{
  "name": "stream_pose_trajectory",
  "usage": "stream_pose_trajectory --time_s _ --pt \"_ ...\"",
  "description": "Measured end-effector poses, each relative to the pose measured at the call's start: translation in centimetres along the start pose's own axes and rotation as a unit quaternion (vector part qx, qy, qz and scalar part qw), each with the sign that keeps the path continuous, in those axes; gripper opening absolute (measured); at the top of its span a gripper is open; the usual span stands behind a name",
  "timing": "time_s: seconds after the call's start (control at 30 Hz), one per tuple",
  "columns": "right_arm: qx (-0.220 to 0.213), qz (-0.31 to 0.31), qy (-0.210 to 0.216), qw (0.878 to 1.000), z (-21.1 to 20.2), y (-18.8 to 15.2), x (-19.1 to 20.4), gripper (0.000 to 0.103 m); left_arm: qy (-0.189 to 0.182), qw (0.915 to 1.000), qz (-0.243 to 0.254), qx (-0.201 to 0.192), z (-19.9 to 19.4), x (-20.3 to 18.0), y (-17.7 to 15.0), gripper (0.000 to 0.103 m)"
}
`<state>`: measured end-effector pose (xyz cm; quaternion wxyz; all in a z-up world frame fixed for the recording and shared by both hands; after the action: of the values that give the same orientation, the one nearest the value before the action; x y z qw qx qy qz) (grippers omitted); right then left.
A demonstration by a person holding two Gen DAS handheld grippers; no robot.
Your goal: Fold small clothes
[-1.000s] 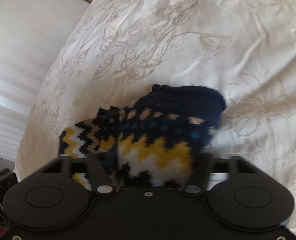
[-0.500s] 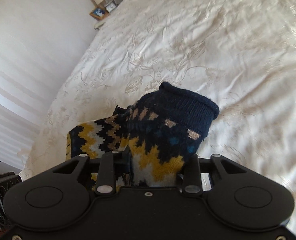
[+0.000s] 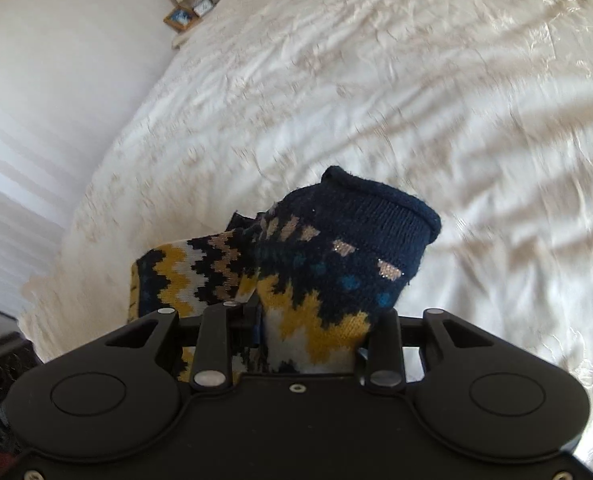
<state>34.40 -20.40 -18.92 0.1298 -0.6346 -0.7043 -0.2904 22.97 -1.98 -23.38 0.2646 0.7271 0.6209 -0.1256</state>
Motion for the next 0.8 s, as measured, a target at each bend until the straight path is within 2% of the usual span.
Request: stream_pose_trajectory --time_s 0.13,0.27,0.3,0.4,0.47,0.57,0.67,0.7,0.77,0.8 --pt "0.024 -0.023 -0.055 0.998 2.8 -1.5 -2.3 0.058 0.052 0.9981 -0.034 0.009 2.3 2.7 -1.5 0.033" --pt "0.011 -0.042 -0.063 0.997 2.7 -1.4 -2.8 0.061 0.059 0.9959 -0.067 -0.016 1.5 3.4 -2.5 0.036" --pt "0.002 -0.045 -0.060 0.997 2.3 -1.4 -2.7 0.062 0.067 0.9954 -0.065 -0.022 0.3 3.2 -4.3 0.036" --pt "-0.022 -0.049 -0.054 0.997 0.3 -1.7 -2.6 0.068 0.090 0.9938 -0.058 -0.031 -1.7 2.5 -6.2 0.036" --pt "-0.037 -0.047 -0.049 0.997 -0.9 -1.6 -2.9 0.069 0.104 0.9919 -0.060 -0.043 -2.7 2.1 -6.8 0.036" --pt "-0.061 -0.042 -0.054 0.996 -3.0 -1.9 -3.4 0.069 0.132 0.9875 -0.054 -0.067 -4.7 0.3 -6.9 0.035" --pt "-0.083 -0.052 -0.066 0.993 -4.6 -2.5 -3.4 0.069 0.165 0.9812 -0.020 -0.098 -6.9 -1.4 -5.5 0.035" --pt "-0.089 -0.056 -0.069 0.992 -5.3 -3.0 -3.0 0.067 0.167 0.9800 -0.006 -0.107 -7.8 -2.0 -5.3 0.035" --pt "-0.097 -0.061 -0.072 0.991 -5.8 -3.4 -2.7 0.052 0.167 0.9786 0.015 -0.119 -7.5 -3.3 -3.0 0.035" --pt "-0.095 -0.065 -0.077 0.990 -5.7 -3.6 -2.6 0.037 0.166 0.9783 0.023 -0.122 -6.9 -3.8 -1.7 0.035"
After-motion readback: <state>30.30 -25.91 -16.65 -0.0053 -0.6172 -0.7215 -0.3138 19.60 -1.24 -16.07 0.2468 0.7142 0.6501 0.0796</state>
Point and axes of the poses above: each gripper's, at about its wrist camera, not at the fingertips, and z roughly the way its jaws point, x to its left, y to its top, the point moved 10 cm from there along z, roughly the way its jaws point, and after that the axes turned 10 degrees about x, right-handed, at the moved point
